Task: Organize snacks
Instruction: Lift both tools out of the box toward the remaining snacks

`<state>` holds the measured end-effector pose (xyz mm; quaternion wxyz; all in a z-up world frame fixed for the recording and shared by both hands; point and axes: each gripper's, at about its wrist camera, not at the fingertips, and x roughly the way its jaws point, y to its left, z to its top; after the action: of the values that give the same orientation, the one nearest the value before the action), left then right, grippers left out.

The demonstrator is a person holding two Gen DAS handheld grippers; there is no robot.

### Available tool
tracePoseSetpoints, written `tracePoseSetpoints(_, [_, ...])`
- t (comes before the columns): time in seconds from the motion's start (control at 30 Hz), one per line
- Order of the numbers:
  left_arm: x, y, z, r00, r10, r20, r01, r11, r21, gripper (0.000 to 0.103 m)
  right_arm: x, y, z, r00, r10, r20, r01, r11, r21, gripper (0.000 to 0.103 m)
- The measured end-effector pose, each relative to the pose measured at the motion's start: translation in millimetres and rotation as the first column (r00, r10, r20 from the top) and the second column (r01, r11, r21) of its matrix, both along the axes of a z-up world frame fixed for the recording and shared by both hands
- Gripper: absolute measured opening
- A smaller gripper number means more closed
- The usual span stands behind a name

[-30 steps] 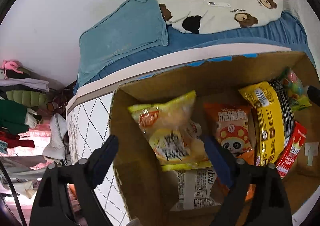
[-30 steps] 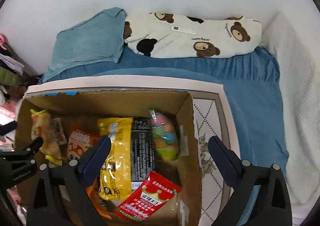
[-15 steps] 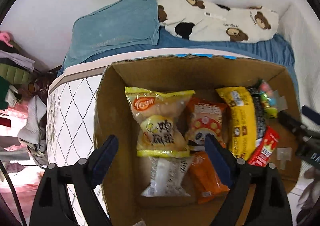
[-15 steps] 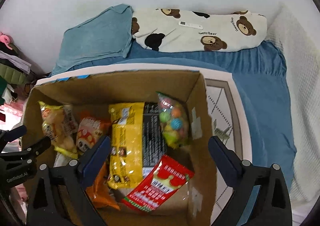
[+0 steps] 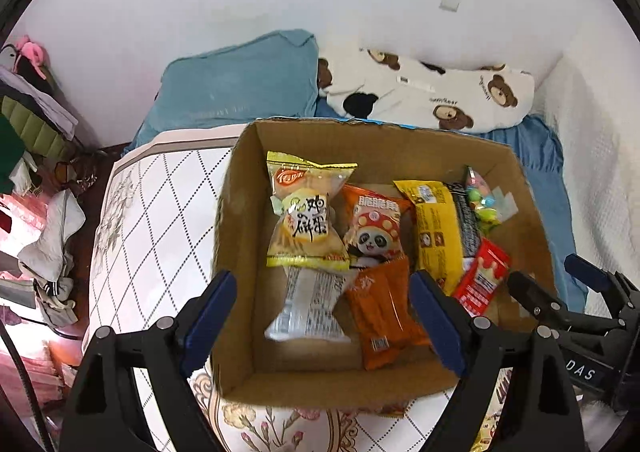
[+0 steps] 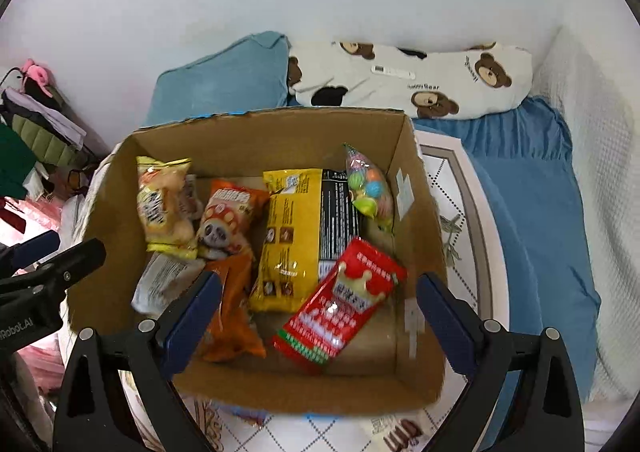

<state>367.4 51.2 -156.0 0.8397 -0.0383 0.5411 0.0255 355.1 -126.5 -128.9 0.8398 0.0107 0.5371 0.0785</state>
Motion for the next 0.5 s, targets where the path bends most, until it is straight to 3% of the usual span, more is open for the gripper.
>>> tracePoseSetpoints(0.3, [-64,-3,37,0.992,-0.005,0.128,0.005,1.000,0.002,0.088,-71,-2,47,0.988,-0.008,0.156,0.006,1.000,0.011,0.100])
tracePoseSetpoints(0.5, [-93,-8,58,0.980,-0.018,0.197,0.016,1.000,0.012,0.088,-105,-4,68,0.976,-0.014,0.215,0.012,1.000,0.008,0.100])
